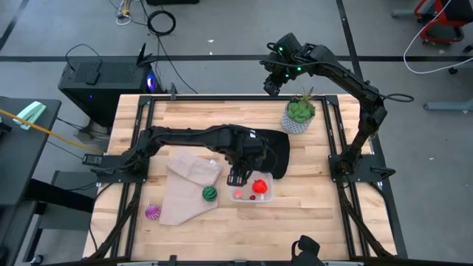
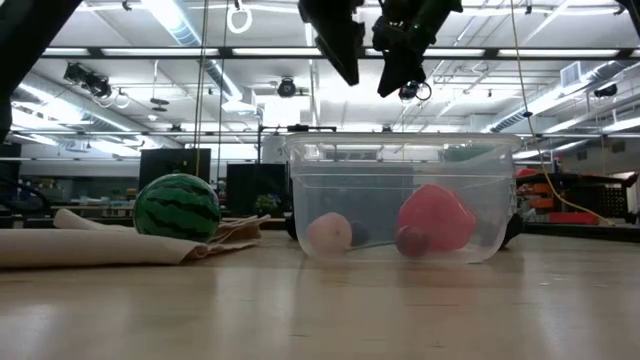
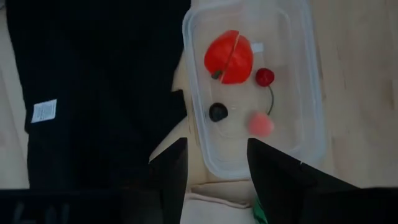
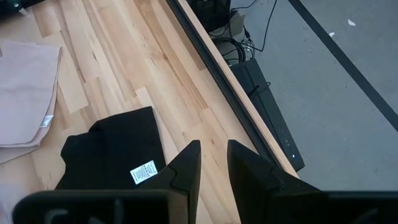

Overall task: Pick and placing Produce into tupperware
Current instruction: Put the watermelon into the transparent bin

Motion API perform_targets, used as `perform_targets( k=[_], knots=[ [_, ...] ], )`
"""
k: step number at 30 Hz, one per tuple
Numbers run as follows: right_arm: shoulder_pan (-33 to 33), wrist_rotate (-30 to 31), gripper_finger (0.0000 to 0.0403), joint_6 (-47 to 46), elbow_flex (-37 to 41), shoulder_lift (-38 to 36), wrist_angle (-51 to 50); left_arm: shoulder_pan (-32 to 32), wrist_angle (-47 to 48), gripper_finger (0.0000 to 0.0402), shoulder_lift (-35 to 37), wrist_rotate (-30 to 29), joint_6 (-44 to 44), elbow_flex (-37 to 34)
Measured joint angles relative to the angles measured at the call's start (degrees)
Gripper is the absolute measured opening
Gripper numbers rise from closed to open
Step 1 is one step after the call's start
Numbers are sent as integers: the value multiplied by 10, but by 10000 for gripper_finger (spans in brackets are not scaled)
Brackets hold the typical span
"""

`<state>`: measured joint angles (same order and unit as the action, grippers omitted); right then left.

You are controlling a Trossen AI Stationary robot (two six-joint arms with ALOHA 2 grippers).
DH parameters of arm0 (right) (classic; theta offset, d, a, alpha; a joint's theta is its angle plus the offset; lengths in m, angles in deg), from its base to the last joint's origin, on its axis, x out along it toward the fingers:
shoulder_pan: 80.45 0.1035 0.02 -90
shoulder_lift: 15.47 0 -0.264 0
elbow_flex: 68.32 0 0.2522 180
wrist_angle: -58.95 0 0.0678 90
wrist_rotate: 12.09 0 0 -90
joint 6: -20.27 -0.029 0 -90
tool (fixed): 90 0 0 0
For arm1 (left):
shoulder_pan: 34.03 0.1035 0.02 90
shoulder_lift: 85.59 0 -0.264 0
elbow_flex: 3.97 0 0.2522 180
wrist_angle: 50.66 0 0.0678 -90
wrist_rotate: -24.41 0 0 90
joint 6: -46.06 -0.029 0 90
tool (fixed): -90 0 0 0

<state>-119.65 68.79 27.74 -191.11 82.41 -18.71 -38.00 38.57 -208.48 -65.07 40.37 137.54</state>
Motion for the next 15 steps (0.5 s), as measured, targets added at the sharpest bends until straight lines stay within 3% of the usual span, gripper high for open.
perform_targets(
  k=[8, 15],
  knots=[
    [0, 0, 87, -2, 0, 0, -2, -8, 80, 172, 6, -5, 32, 43],
    [0, 0, 87, 1, 0, 0, -2, -32, -42, 172, 104, -46, 92, 40]
  ],
)
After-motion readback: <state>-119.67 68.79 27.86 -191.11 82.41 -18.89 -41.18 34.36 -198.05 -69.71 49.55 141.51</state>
